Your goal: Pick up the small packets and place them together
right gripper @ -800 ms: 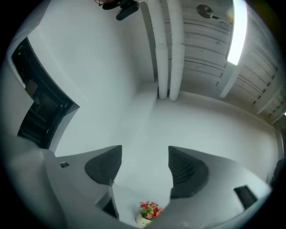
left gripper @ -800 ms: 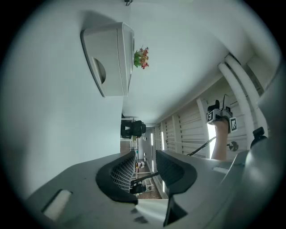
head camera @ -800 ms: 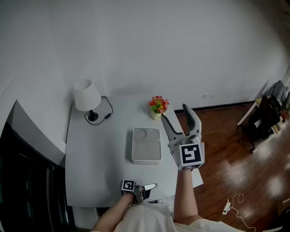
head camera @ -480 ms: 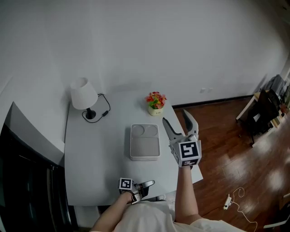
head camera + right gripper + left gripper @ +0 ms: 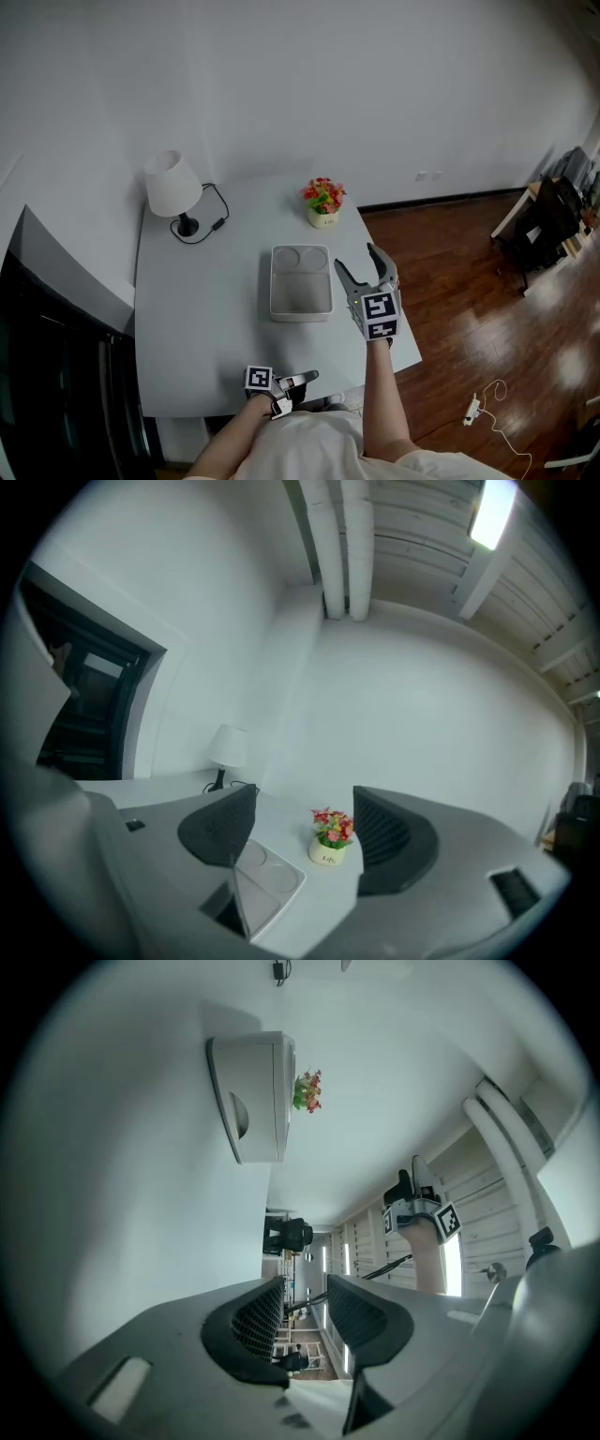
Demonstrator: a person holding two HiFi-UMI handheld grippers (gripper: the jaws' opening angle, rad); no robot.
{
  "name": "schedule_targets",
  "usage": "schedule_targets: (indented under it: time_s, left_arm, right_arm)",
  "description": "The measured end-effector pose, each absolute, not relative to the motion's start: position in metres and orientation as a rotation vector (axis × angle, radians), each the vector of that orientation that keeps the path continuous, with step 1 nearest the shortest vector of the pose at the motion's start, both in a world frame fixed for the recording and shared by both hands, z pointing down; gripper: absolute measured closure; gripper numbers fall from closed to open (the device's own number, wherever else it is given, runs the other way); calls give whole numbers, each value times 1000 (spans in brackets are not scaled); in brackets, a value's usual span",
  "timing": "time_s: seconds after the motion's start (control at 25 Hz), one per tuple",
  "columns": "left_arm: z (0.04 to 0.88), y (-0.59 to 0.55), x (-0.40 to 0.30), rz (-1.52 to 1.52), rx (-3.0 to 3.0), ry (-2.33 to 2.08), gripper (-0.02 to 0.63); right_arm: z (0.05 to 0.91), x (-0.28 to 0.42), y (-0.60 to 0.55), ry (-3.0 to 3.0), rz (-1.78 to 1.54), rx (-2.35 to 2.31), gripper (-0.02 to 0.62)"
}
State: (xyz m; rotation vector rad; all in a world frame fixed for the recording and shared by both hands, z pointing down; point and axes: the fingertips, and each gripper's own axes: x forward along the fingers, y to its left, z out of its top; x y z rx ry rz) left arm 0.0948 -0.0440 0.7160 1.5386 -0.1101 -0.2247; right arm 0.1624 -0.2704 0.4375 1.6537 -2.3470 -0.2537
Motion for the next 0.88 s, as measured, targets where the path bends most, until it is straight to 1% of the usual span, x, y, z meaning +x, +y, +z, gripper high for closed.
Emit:
schedule_targets:
  time_s: [0.6, 0.76, 0.88]
  left_arm:
    - [721, -50, 80, -277, 1548, -205, 474]
    - [720, -52, 76, -297, 1544, -218, 474]
    - [716, -52, 72, -310, 1553, -229, 474]
  right_arm:
    - [542, 143, -264, -2363, -48, 1499, 272]
    - [579, 137, -258, -2279, -66, 1386, 272]
    - [607, 131, -251, -2282, -5, 1331, 272]
